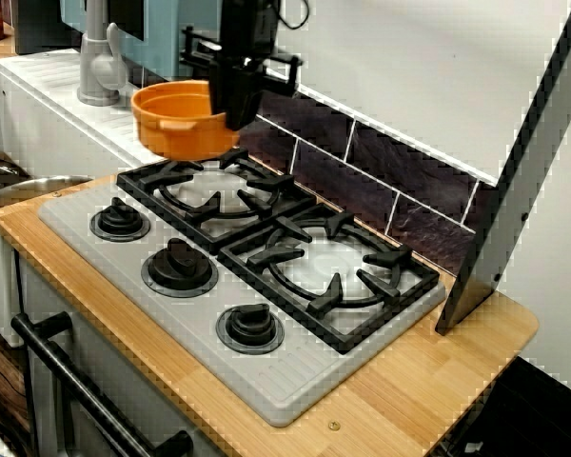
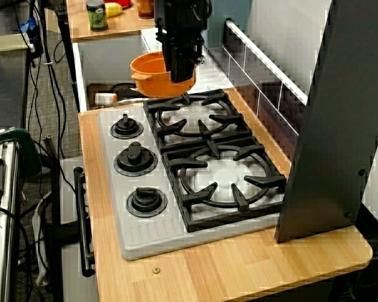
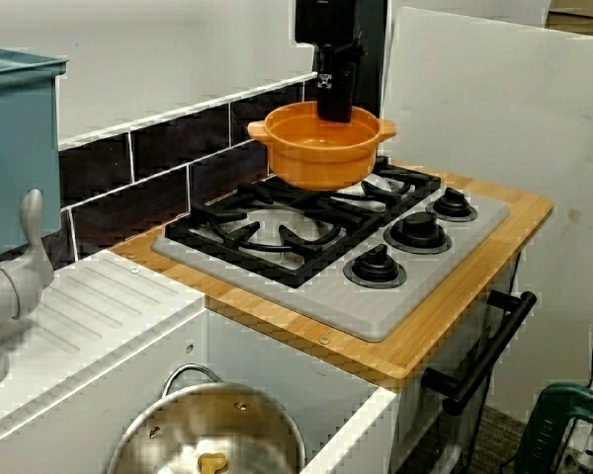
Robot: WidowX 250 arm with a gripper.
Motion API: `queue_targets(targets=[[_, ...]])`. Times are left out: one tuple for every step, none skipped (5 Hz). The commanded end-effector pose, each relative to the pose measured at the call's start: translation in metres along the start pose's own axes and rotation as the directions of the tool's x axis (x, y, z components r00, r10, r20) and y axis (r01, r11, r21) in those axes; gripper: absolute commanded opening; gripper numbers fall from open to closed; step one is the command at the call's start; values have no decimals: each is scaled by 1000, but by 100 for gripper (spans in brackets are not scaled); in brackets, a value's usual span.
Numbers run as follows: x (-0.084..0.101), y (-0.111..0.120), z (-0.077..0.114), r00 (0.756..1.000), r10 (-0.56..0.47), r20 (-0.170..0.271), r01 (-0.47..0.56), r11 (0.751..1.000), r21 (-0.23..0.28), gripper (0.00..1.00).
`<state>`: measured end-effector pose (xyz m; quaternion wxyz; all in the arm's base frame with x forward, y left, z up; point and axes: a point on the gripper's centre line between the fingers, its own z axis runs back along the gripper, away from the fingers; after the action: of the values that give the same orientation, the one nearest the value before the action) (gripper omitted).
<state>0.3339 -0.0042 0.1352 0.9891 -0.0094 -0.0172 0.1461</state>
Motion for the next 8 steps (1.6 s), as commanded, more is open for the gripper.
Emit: queue_targets(targets=[[-21, -34, 41, 990, -108, 86, 113, 992, -58, 0], [-34, -52, 36, 987, -148, 68, 153, 986, -70, 0], [-45, -66, 28, 980, -192, 50, 195, 979, -60, 0], [-52, -75, 19, 977, -213, 21, 214, 974, -75, 0], [-58, -85, 12, 969, -247, 3, 246, 964, -96, 0], [-61, -94, 10, 962, -274, 24, 275, 958, -77, 0], [-60, -98, 9, 959, -281, 34, 283, 957, -67, 0], [-56, -101, 5, 959, -283, 32, 284, 957, -62, 0]])
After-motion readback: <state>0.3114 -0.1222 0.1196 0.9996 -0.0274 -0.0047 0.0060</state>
